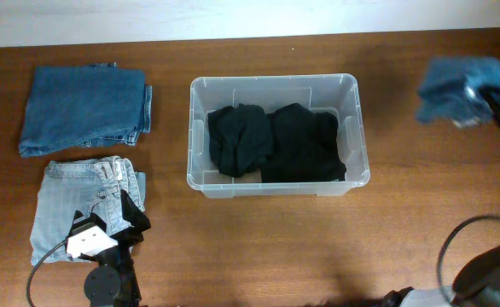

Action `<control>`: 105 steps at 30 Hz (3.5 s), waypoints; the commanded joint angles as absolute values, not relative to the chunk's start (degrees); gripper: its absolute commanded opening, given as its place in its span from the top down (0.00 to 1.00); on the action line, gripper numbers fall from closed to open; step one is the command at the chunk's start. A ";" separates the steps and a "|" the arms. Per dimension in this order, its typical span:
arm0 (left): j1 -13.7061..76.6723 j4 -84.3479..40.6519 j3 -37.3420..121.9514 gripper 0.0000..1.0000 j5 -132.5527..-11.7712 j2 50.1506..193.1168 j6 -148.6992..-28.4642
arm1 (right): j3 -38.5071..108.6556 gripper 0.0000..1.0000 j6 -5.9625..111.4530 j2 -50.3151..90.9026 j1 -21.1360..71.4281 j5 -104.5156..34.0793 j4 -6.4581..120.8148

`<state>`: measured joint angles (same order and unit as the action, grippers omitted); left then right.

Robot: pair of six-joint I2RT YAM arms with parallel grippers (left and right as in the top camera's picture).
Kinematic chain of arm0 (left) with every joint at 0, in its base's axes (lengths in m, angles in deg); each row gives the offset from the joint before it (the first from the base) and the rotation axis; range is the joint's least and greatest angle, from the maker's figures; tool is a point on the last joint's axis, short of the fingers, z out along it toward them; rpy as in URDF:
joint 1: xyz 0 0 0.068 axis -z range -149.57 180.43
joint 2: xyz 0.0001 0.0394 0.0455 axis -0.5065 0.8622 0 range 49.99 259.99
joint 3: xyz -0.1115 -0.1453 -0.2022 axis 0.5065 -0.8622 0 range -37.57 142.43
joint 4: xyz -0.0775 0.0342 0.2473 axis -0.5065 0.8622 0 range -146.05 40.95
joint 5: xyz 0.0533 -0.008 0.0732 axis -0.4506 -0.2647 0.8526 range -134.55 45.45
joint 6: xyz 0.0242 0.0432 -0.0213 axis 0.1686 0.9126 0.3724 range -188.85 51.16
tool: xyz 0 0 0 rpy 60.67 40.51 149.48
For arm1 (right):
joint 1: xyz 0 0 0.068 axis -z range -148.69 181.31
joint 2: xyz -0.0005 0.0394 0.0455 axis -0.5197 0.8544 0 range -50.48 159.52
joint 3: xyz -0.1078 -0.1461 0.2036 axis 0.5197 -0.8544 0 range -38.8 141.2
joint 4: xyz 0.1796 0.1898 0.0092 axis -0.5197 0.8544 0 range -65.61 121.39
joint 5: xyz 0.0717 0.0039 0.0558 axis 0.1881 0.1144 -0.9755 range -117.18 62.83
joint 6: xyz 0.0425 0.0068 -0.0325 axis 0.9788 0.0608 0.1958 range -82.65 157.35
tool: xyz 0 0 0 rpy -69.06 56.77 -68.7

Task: Pack container
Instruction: 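Grasp the folded blue denim garment at right with the right gripper, then carry the blue denim over the bin and lower it onto the black garments, then press and smooth the blue denim inside the bin with the right gripper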

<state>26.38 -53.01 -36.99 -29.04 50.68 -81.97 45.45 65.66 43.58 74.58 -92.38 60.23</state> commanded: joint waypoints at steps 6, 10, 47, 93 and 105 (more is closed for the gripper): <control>26.10 -52.72 -37.06 0.01 -28.43 50.33 -82.08 | 54.67 0.96 65.33 32.85 52.74 -95.25 60.16; 26.10 -52.72 -37.06 0.01 -28.43 50.33 -82.08 | 55.02 0.96 65.29 32.26 42.42 -93.39 61.04; 26.10 -52.72 -37.06 0.01 -28.43 50.33 -82.08 | 55.00 0.96 69.42 55.01 4.94 -62.38 68.86; 26.10 -52.72 -37.06 0.01 -28.43 50.33 -82.08 | 74.43 0.73 62.38 61.53 2.32 -27.12 90.02; 26.10 -52.72 -37.06 0.01 -28.43 50.33 -82.08 | 73.86 0.96 62.71 74.97 -1.49 -28.48 83.88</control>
